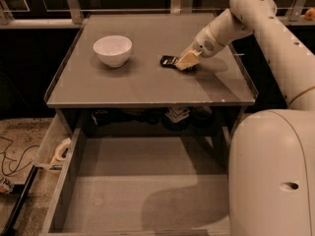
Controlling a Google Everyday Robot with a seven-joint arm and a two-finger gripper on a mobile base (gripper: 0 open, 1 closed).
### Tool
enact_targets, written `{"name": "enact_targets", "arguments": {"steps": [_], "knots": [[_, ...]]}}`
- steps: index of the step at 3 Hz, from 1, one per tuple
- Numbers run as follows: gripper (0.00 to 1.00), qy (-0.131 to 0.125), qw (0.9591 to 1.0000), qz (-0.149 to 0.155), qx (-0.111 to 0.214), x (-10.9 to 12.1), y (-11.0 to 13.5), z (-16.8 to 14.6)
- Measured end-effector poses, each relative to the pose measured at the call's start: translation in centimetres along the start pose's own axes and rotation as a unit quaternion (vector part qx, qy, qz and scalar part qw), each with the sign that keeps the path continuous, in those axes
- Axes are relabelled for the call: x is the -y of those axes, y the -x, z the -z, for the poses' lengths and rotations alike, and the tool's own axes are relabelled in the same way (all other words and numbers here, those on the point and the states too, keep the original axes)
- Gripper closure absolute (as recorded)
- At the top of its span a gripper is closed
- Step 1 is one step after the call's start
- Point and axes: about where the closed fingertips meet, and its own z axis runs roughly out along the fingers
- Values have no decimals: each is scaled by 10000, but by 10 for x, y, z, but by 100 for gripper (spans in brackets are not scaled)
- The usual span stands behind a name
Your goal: Place rxbar chocolate into top drawer
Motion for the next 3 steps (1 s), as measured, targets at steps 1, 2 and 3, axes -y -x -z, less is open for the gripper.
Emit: {"name": "enact_targets", "arguments": {"steps": [1, 2, 3], "knots": [[100, 5, 10000, 0, -10, -1, 2, 2], [100, 106, 9999, 20, 51, -11, 4, 3], [100, 201, 9996, 80, 157, -24, 11, 11]]}}
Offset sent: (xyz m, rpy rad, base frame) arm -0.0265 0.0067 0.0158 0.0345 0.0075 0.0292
